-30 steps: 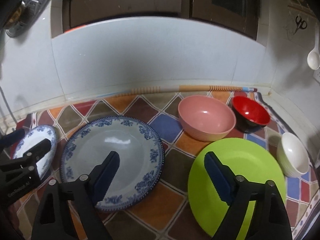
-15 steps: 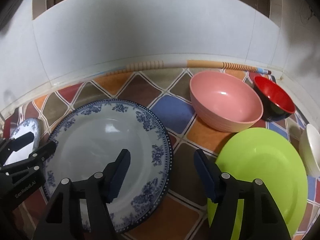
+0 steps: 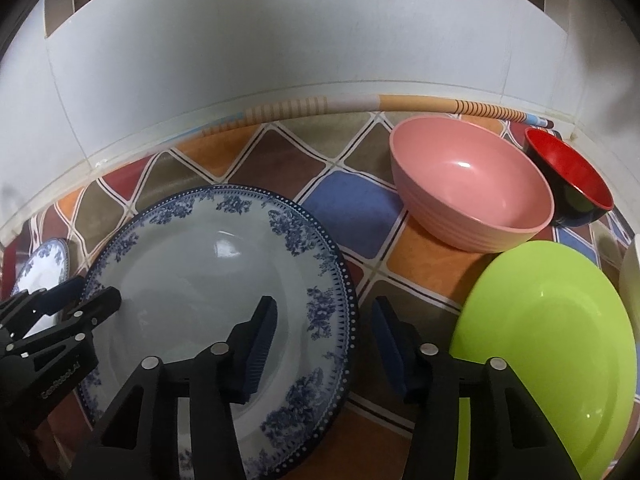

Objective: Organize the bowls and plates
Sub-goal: 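Move both tools to the large blue-and-white plate and close on its rim, then lift the large plate with both tools and carry it toward the smaller blue-and-white plate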

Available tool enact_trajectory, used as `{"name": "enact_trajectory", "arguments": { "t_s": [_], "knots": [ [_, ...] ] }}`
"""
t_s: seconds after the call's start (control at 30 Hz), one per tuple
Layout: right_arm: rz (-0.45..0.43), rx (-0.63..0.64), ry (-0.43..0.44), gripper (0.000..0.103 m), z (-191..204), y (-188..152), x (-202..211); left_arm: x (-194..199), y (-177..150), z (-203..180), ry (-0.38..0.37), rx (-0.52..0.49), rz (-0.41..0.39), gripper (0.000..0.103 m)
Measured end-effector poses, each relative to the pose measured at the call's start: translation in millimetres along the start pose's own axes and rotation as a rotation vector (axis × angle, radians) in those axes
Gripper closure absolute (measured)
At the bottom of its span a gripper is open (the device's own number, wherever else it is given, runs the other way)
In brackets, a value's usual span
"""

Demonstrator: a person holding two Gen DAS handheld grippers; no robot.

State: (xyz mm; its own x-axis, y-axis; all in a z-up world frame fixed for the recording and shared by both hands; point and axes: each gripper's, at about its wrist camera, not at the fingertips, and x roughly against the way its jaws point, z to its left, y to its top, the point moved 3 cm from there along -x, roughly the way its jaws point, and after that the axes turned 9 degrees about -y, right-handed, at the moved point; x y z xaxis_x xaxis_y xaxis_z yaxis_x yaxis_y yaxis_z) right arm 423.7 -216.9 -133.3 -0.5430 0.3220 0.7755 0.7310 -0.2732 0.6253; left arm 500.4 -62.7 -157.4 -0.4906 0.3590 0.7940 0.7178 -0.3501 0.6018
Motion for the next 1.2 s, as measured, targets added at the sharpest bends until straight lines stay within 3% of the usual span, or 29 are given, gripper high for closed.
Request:
{"name": "enact_trajectory", "arguments": {
  "t_s": [0.23, 0.57, 0.93, 1.2],
  "knots": [
    [0.021, -0.005, 0.002, 0.064, 1, -2, -9, -1, 3, 1, 0.008, 0.003, 0.004, 0.066],
    [0.015, 0.003, -0.021, 0.066, 0, -3, -7, 9, -1, 1, -0.013, 0.030, 0.007, 0.068],
    [-0.001, -0.026, -0.001, 0.067, -7, -4, 27, 66, -3, -2, 0.010, 0.048, -0.057, 0.069],
    [-0.009, -0.012, 0.030, 0.067, -8, -16, 67, 117, -29, -7, 0.030, 0.073, -0.092, 0.069]
  ]
}}
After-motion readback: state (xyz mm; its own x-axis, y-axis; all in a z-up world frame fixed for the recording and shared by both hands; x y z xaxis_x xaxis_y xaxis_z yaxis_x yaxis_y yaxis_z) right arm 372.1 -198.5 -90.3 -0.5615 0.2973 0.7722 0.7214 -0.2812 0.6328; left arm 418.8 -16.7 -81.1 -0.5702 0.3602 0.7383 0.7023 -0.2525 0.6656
